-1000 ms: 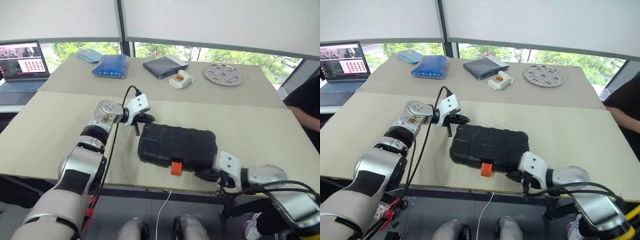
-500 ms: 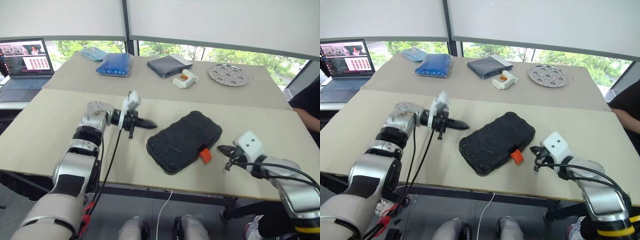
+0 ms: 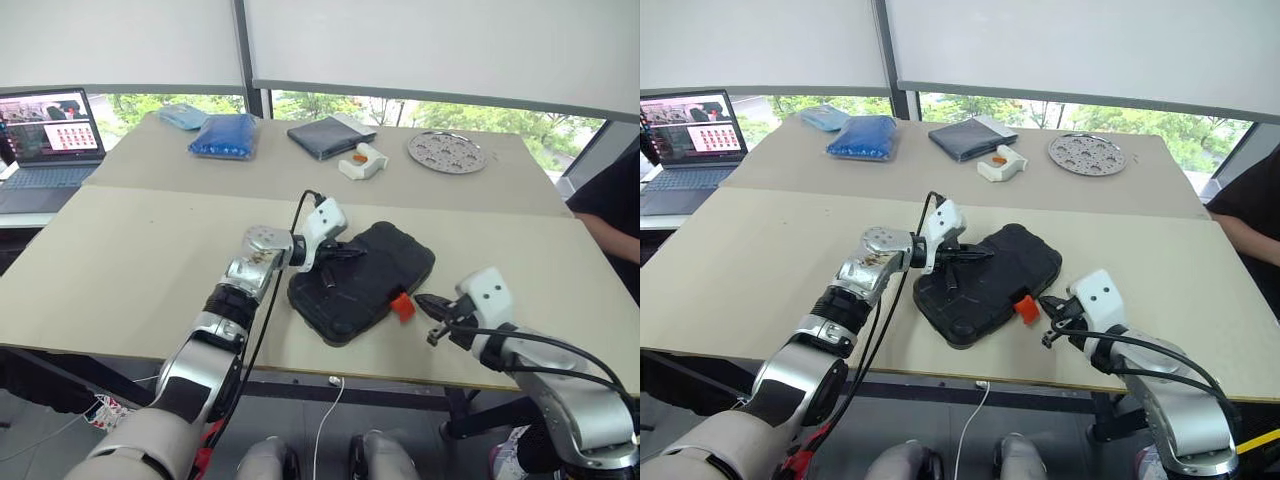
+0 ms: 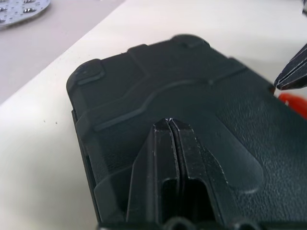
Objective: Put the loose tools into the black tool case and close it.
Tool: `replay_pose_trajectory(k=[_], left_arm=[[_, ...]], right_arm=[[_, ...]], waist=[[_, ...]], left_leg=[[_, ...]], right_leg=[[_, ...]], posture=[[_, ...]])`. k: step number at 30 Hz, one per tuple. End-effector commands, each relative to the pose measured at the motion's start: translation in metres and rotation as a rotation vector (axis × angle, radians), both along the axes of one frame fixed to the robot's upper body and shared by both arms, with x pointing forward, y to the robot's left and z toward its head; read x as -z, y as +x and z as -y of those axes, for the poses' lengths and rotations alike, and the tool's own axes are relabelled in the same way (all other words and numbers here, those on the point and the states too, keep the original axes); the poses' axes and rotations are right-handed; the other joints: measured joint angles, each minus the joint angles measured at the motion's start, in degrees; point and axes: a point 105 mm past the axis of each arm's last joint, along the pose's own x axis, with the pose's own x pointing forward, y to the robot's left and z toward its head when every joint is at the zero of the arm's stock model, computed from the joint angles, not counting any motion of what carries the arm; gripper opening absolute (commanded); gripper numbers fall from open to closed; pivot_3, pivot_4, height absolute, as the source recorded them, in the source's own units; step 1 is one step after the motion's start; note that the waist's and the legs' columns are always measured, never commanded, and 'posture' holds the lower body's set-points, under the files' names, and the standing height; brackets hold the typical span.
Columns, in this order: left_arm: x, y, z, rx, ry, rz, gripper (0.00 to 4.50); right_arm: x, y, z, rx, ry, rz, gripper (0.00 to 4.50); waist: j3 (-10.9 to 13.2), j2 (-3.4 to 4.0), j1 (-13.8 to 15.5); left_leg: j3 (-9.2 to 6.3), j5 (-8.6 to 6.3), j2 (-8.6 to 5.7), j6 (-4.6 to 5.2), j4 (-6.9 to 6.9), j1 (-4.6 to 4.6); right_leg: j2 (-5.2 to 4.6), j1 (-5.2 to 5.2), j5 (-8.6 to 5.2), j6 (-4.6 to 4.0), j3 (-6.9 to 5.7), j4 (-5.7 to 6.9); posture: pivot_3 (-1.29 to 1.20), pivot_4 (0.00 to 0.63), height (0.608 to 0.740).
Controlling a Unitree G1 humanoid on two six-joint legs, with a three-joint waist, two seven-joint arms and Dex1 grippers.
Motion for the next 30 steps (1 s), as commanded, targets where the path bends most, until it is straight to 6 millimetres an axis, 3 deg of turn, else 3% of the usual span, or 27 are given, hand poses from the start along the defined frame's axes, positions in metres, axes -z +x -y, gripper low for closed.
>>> replay_pose_trajectory(k=[1, 7, 17, 23, 30], left_arm=[[0.035, -0.006, -0.012, 0.000, 0.084, -0.078, 0.07], [0.035, -0.007, -0.012, 0.004, 0.084, -0.076, 0.07], [0.029, -0.011, -0.004, 0.044, 0.077, -0.060, 0.07], [0.037, -0.020, -0.004, 0.129, 0.172, 0.028, 0.07], [0.051, -0.025, -0.007, 0.197, 0.282, 0.110, 0.07]], right_arm=[[-0.005, -0.001, -0.006, -0.014, -0.010, 0.039, 0.00], [0.012, -0.001, -0.010, -0.012, -0.012, -0.012, 0.00], [0.023, 0.002, -0.010, 0.007, -0.021, -0.019, 0.00], [0.028, -0.002, -0.011, 0.000, -0.021, -0.036, 0.00], [0.001, 0.003, -0.020, -0.023, 0.032, 0.031, 0.00]], waist=[[-0.1, 0.08, 0.0], [-0.3, 0.27, -0.2], [-0.4, 0.29, -0.1], [-0.4, 0.29, -0.1], [-0.6, 0.53, -0.4]], left_leg=[[0.00, 0.00, 0.00, 0.00, -0.02, 0.01], [0.00, 0.00, 0.02, 0.01, -0.05, 0.05], [0.00, -0.02, 0.01, 0.04, -0.06, 0.03], [0.00, -0.03, 0.01, 0.05, -0.08, 0.01], [0.00, -0.04, 0.03, 0.05, -0.19, 0.08]], right_leg=[[0.00, 0.00, 0.00, 0.00, 0.01, 0.00], [0.00, 0.00, -0.01, 0.00, 0.03, 0.00], [0.00, 0.00, -0.02, 0.00, 0.01, 0.00], [0.00, -0.01, -0.03, 0.00, 0.00, -0.04], [0.00, 0.02, -0.04, -0.02, 0.02, -0.10]], posture=[[0.00, 0.150, 0.718], [0.00, 0.150, 0.718], [0.00, 0.150, 0.718], [0.00, 0.150, 0.718], [0.00, 0.150, 0.718]])
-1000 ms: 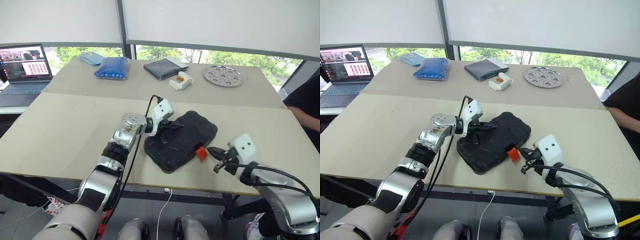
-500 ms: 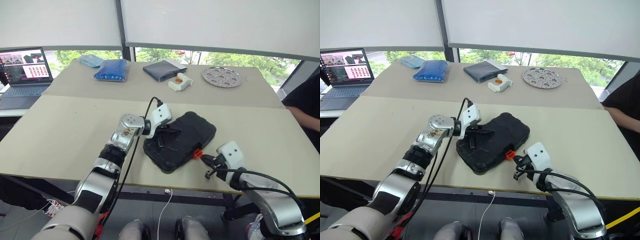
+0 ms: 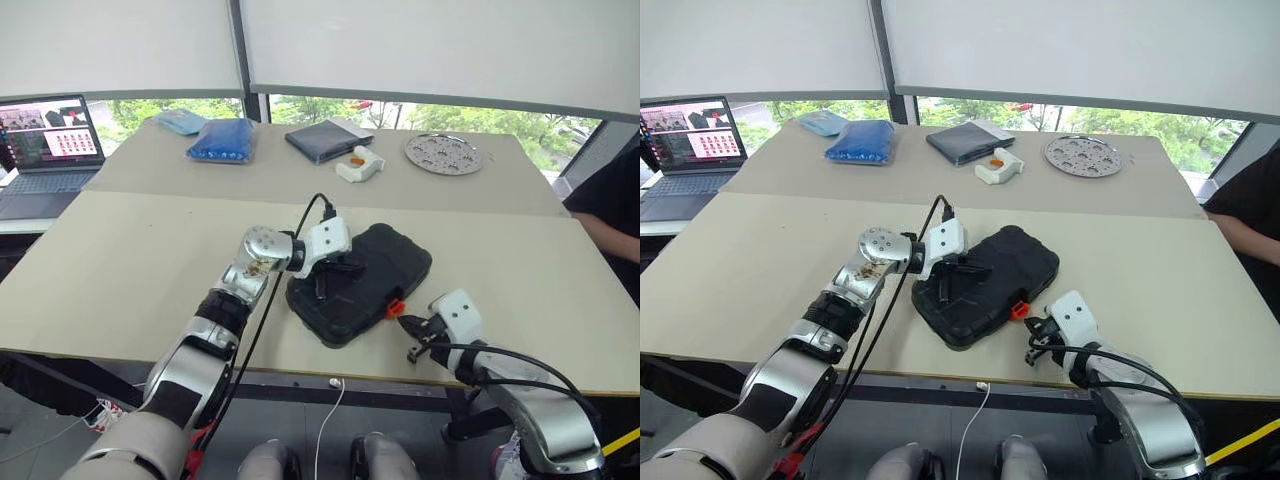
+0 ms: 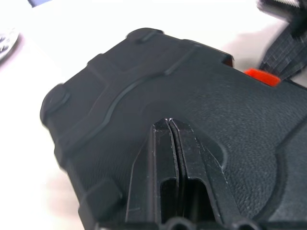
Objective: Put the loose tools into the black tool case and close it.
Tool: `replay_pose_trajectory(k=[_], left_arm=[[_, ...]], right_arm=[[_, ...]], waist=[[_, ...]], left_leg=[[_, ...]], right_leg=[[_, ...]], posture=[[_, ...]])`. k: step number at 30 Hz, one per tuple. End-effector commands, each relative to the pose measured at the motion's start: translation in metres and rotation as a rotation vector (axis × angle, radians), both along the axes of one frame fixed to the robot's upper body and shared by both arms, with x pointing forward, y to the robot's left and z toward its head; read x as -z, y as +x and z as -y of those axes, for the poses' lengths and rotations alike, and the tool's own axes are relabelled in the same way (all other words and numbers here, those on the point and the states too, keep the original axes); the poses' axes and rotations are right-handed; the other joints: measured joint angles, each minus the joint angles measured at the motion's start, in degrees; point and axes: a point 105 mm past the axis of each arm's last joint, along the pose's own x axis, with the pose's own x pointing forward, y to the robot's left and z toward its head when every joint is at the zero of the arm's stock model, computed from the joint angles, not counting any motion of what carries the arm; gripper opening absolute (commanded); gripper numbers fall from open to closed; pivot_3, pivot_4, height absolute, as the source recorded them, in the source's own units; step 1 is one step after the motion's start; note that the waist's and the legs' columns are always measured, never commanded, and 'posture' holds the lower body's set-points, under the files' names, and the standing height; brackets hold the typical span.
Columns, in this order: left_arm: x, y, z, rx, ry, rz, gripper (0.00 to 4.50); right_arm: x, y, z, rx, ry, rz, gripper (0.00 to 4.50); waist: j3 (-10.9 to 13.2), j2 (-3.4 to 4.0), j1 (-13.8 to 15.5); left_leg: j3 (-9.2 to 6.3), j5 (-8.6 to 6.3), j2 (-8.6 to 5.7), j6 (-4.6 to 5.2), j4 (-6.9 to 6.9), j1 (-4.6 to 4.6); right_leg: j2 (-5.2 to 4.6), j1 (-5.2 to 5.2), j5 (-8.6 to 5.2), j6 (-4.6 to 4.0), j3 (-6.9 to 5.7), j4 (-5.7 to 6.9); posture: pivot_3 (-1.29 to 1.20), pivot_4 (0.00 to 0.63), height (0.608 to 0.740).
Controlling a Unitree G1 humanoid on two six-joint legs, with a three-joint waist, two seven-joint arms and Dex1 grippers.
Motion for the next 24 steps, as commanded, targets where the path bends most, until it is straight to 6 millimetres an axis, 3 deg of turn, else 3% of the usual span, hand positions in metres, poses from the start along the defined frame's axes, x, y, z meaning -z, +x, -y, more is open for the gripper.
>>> replay_pose_trajectory(k=[1, 6, 12, 16, 21, 24], left_arm=[[0.048, -0.009, -0.009, 0.015, 0.149, -0.073, 0.07], [0.049, -0.007, -0.008, 0.015, 0.153, -0.070, 0.07], [0.051, -0.006, -0.006, 0.015, 0.153, -0.070, 0.07], [0.050, -0.004, -0.006, 0.008, 0.145, -0.070, 0.07], [0.050, -0.002, -0.012, -0.009, 0.145, -0.075, 0.07], [0.050, -0.002, -0.014, -0.012, 0.147, -0.075, 0.07]], right_arm=[[-0.037, 0.001, -0.006, -0.026, 0.045, 0.114, 0.00], [-0.054, -0.002, -0.012, -0.042, 0.108, 0.125, 0.00], [-0.056, 0.000, -0.017, -0.046, 0.119, 0.119, 0.00], [-0.049, 0.002, -0.011, -0.024, 0.093, 0.100, 0.00], [-0.057, -0.001, 0.009, 0.024, 0.063, 0.121, 0.00], [-0.049, -0.006, 0.020, 0.035, 0.009, 0.093, 0.00]], waist=[[-0.1, 0.06, 0.0], [-0.1, 0.10, -0.4], [-0.4, 0.17, -0.5], [-0.6, 0.12, 0.0], [-0.6, 0.10, 0.2], [-0.6, 0.07, 0.2]], left_leg=[[0.00, 0.00, 0.00, 0.01, -0.01, 0.00], [0.00, -0.02, 0.00, 0.04, -0.02, 0.01], [-0.01, -0.23, 0.04, 0.40, -0.04, 0.19], [-0.03, -0.28, 0.04, 0.47, -0.10, 0.21], [0.03, -0.21, 0.02, 0.35, -0.10, 0.15], [0.01, -0.36, 0.03, 0.60, -0.10, 0.16]], right_leg=[[0.00, 0.00, 0.00, 0.00, 0.00, -0.01], [0.00, 0.00, 0.02, 0.01, 0.00, 0.00], [0.01, 0.10, 0.03, 0.01, 0.02, 0.04], [-0.01, 0.15, 0.01, -0.02, -0.05, -0.06], [-0.04, 0.17, 0.02, 0.01, -0.04, -0.17], [-0.05, 0.17, 0.01, 0.02, -0.04, -0.16]], posture=[[0.00, 0.150, 0.718], [0.00, 0.150, 0.718], [0.00, 0.150, 0.718], [0.00, 0.150, 0.718], [0.00, 0.150, 0.718], [0.00, 0.150, 0.718]])
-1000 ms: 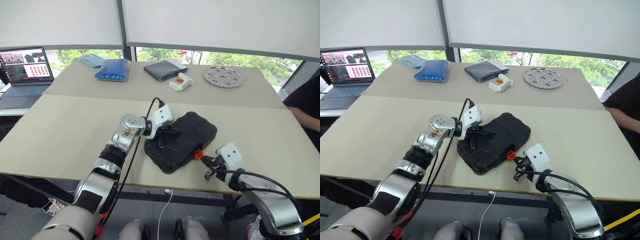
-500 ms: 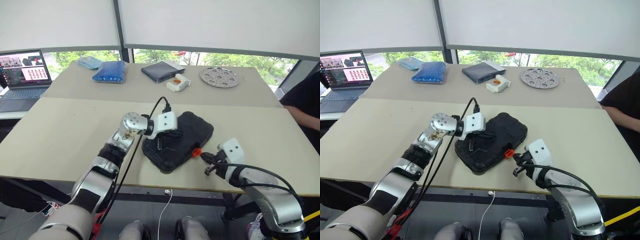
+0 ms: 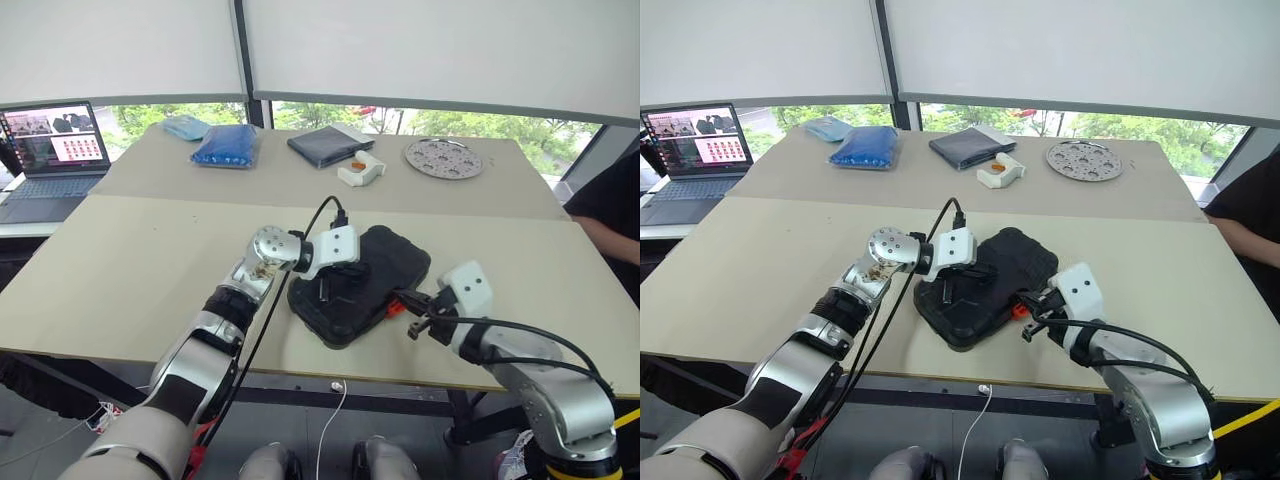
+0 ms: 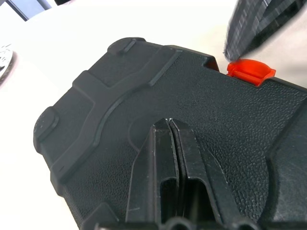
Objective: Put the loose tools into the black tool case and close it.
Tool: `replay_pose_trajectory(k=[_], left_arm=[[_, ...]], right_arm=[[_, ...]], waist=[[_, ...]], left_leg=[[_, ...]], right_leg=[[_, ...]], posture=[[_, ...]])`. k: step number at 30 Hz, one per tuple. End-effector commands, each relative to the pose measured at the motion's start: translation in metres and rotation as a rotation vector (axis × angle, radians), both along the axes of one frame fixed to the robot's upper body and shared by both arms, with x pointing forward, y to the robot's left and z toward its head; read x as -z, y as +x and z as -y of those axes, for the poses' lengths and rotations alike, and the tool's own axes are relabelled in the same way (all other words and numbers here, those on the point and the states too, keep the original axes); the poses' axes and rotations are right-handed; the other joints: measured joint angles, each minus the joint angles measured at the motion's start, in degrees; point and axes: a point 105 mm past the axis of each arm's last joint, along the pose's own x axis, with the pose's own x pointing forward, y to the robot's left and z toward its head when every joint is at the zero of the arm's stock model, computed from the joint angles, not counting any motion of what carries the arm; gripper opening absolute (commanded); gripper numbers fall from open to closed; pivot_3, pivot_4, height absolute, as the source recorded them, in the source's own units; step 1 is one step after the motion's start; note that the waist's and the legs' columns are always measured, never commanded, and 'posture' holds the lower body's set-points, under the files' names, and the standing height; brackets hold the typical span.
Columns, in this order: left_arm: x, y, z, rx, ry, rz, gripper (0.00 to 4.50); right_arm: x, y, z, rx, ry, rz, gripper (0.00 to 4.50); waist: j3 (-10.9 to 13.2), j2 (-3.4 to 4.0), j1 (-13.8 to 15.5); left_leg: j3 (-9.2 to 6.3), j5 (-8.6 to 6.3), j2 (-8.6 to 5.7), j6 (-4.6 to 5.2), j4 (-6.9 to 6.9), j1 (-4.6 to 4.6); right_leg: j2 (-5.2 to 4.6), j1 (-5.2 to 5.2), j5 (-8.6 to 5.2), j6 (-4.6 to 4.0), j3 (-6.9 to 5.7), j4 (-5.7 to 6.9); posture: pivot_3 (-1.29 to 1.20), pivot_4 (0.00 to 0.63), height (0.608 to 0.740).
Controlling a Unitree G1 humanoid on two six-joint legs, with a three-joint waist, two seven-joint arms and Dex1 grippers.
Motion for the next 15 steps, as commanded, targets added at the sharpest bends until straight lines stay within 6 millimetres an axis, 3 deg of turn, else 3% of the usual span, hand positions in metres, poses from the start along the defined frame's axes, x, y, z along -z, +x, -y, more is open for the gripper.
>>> replay_pose_trajectory(k=[1, 7, 15], left_arm=[[0.045, -0.003, -0.020, -0.048, 0.124, -0.105, 0.07], [0.044, -0.003, -0.017, -0.045, 0.120, -0.102, 0.07], [0.045, -0.004, -0.014, -0.031, 0.125, -0.105, 0.07]], right_arm=[[-0.005, -0.007, 0.008, 0.003, -0.048, 0.026, 0.00], [0.015, -0.006, -0.009, -0.040, -0.056, -0.022, 0.00], [-0.007, 0.012, -0.041, -0.101, 0.014, 0.063, 0.00]], waist=[[-0.1, -0.02, -0.2], [-0.2, -0.04, -0.6], [-0.2, -0.06, -1.1]], left_leg=[[0.00, 0.00, 0.01, 0.00, 0.00, 0.00], [-0.02, 0.01, 0.04, -0.04, -0.06, 0.08], [-0.01, 0.04, 0.07, -0.09, -0.08, 0.05]], right_leg=[[0.00, 0.00, 0.00, 0.00, 0.00, 0.00], [0.00, 0.00, 0.00, 0.00, 0.04, 0.01], [-0.08, -0.07, 0.01, 0.01, 0.08, 0.02]], posture=[[0.00, 0.150, 0.718], [0.00, 0.150, 0.718], [0.00, 0.150, 0.718]])
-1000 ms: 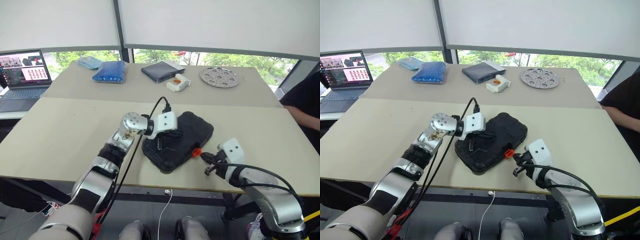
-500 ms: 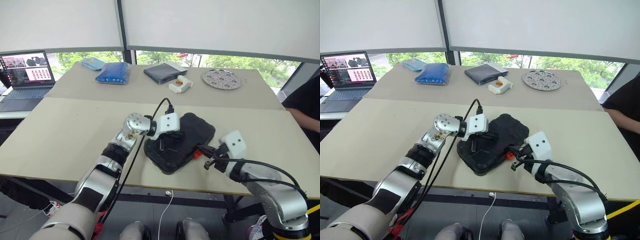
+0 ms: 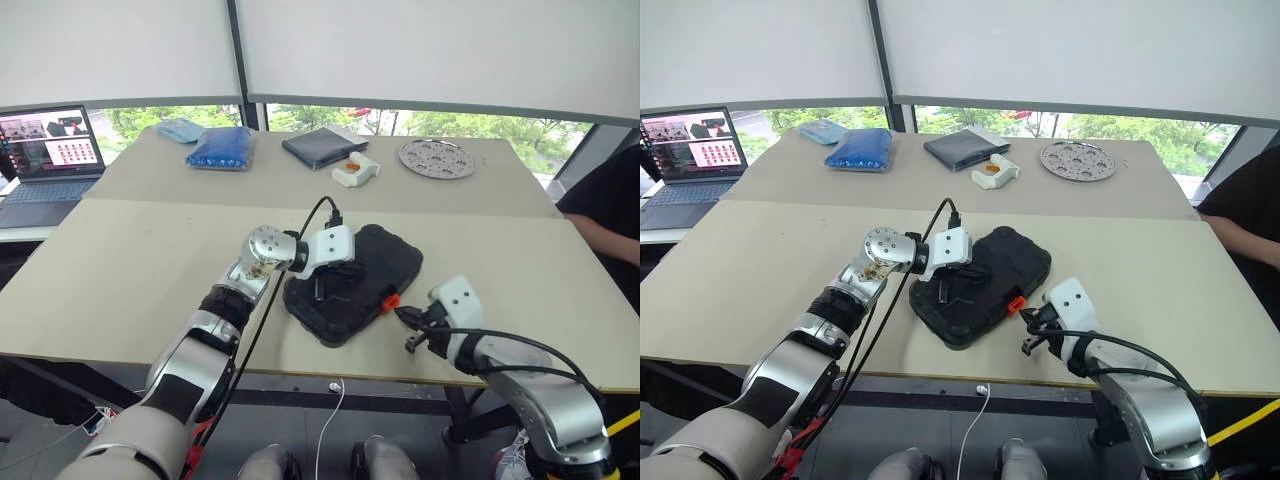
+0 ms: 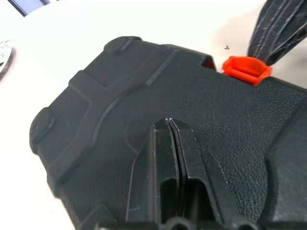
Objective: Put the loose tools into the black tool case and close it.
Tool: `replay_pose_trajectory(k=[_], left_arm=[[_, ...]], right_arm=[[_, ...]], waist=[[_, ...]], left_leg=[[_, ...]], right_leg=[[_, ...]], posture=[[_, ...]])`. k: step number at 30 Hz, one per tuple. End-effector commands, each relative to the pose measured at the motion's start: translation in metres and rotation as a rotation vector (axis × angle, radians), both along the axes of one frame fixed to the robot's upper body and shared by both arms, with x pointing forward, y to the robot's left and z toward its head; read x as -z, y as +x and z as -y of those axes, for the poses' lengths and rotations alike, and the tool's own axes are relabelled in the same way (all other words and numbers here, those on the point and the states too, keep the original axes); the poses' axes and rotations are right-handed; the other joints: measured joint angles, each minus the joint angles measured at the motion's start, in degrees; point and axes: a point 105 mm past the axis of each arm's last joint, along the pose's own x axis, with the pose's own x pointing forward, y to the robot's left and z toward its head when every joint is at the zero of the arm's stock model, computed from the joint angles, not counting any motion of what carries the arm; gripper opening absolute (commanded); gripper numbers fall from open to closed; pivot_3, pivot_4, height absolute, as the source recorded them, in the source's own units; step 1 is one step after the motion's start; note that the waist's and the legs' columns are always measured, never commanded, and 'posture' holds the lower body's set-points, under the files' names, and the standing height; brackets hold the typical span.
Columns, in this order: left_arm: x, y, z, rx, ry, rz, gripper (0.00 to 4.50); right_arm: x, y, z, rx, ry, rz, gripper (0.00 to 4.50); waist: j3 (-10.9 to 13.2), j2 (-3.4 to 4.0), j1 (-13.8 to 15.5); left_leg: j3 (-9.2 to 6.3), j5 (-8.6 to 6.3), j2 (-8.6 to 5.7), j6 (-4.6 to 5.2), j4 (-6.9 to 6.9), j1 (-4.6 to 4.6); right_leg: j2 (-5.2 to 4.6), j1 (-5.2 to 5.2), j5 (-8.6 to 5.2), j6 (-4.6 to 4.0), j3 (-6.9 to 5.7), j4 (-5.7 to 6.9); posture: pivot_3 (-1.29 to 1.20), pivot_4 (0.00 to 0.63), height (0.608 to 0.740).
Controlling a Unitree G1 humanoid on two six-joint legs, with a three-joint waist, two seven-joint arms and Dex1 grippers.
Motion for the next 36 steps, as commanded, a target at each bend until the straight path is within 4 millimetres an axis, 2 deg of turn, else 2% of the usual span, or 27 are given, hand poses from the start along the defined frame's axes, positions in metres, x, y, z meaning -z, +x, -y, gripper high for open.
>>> replay_pose_trajectory(k=[1, 14, 25, 30, 32, 33, 34, 36], left_arm=[[0.044, -0.009, -0.006, -0.005, 0.110, -0.101, 0.07], [0.051, -0.008, -0.013, -0.040, 0.107, -0.125, 0.07], [0.054, -0.011, -0.014, -0.035, 0.108, -0.134, 0.07], [0.051, -0.006, -0.023, -0.065, 0.104, -0.129, 0.07], [0.041, -0.002, -0.035, -0.113, 0.048, -0.177, 0.07], [0.036, 0.000, -0.041, -0.135, 0.017, -0.199, 0.58], [0.030, 0.002, -0.046, -0.152, -0.011, -0.216, 0.72], [0.009, 0.004, -0.077, -0.203, -0.077, -0.242, 1.36]], right_arm=[[-0.035, 0.008, -0.019, -0.061, 0.035, 0.147, 0.00], [-0.029, 0.006, -0.012, -0.058, 0.014, 0.125, 0.00], [-0.031, 0.020, -0.022, -0.071, 0.006, 0.167, 0.00], [-0.030, 0.012, -0.010, -0.065, -0.016, 0.155, 0.00], [-0.029, 0.002, 0.003, -0.076, -0.022, 0.126, 0.00], [-0.030, -0.002, 0.008, -0.084, -0.025, 0.114, 0.58], [-0.032, -0.006, 0.013, -0.096, -0.027, 0.106, 0.71], [-0.043, -0.020, 0.032, -0.161, -0.034, 0.095, 1.35]], waist=[[0.0, 0.00, -0.2], [0.0, 0.00, 0.1], [-0.1, -0.09, -0.1], [-0.1, -0.10, 0.1], [-0.1, -0.10, 0.2], [-0.1, -0.09, 0.2], [-0.1, -0.10, 0.1], [0.0, -0.18, -0.2]], left_leg=[[0.01, 0.02, 0.04, -0.03, 0.00, 0.00], [0.01, 0.04, 0.03, -0.09, -0.20, -0.01], [0.03, 0.11, 0.03, -0.20, -0.42, 0.18], [0.04, 0.13, 0.03, -0.22, -0.54, 0.21], [0.03, 0.13, 0.02, -0.24, -0.63, 0.21], [0.04, 0.14, 0.02, -0.24, -0.69, 0.20], [0.04, 0.14, 0.02, -0.24, -0.77, 0.19], [0.04, 0.21, 0.06, -0.37, -0.84, 0.16]], right_leg=[[0.01, -0.02, 0.00, 0.00, 0.01, -0.01], [0.05, -0.05, -0.04, -0.07, -0.03, -0.07], [0.02, 0.01, -0.04, -0.07, 0.01, -0.11], [0.02, 0.00, -0.04, -0.08, 0.02, -0.17], [0.02, 0.00, -0.05, -0.10, 0.00, -0.24], [0.03, 0.00, -0.08, -0.14, -0.01, -0.28], [0.05, -0.01, -0.08, -0.15, 0.00, -0.36], [0.13, -0.03, -0.08, -0.15, 0.00, -0.47]], posture=[[0.00, 0.150, 0.718], [0.00, 0.150, 0.718], [0.00, 0.150, 0.718], [0.00, 0.150, 0.718], [0.00, 0.150, 0.718], [0.00, 0.150, 0.718], [0.00, 0.150, 0.718], [0.00, 0.150, 0.718]])
